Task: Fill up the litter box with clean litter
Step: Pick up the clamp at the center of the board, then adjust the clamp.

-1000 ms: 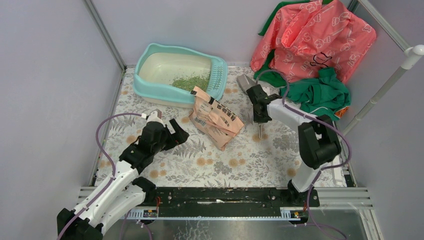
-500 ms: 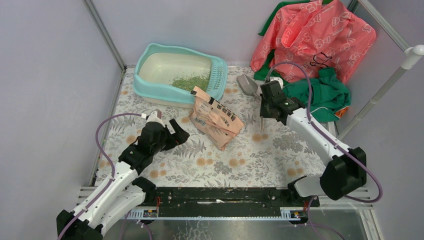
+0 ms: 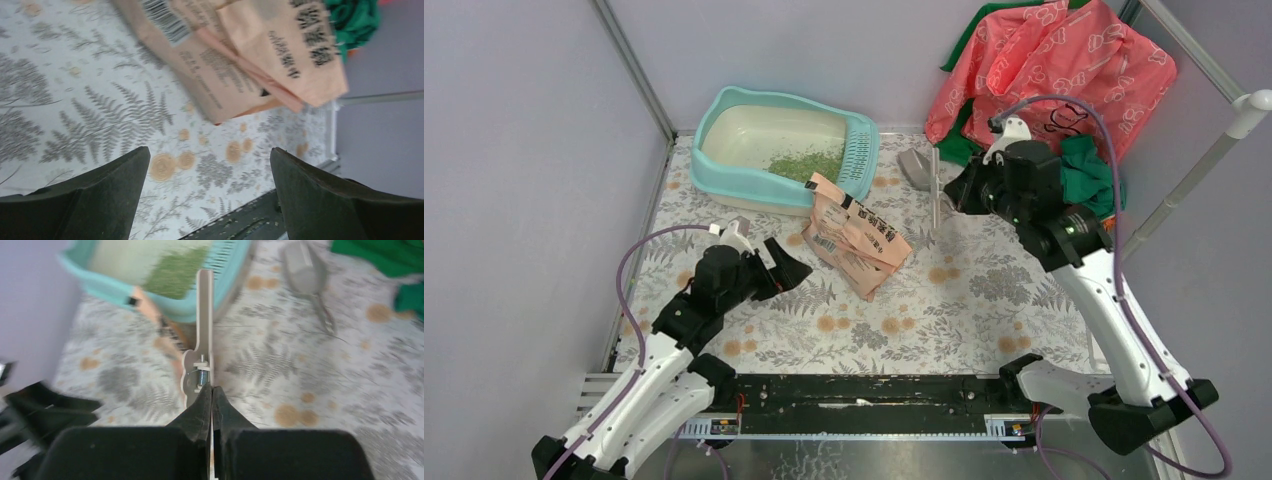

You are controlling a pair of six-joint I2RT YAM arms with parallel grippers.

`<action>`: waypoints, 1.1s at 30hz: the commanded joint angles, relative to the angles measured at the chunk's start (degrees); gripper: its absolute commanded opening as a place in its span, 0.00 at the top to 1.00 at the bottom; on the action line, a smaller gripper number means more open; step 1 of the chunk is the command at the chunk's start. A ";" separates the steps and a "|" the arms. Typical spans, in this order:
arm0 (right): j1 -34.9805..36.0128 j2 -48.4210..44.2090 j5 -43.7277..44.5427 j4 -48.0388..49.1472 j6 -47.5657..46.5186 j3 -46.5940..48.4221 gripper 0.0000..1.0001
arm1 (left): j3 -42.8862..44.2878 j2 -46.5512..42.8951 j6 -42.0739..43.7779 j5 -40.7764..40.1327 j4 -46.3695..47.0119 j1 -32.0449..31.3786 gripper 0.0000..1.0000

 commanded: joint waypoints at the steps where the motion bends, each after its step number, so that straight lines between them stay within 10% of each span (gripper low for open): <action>1: 0.08 -2.25 -17.09 4.84 2.15 5.05 1.00 | 2.17 -2.94 -1.88 10.26 11.18 0.38 0.01; 9: 0.08 0.32 -44.00 21.05 13.18 3.89 1.00 | 1.04 -5.22 -10.14 24.44 28.53 0.39 0.01; 21: 0.70 7.94 -63.91 81.09 55.65 -17.07 1.00 | -4.60 -6.09 -24.92 32.54 56.20 0.39 0.01; 33: 9.34 11.26 -62.32 75.59 48.33 -18.28 1.00 | -8.51 -3.74 -26.52 30.31 62.82 0.40 0.01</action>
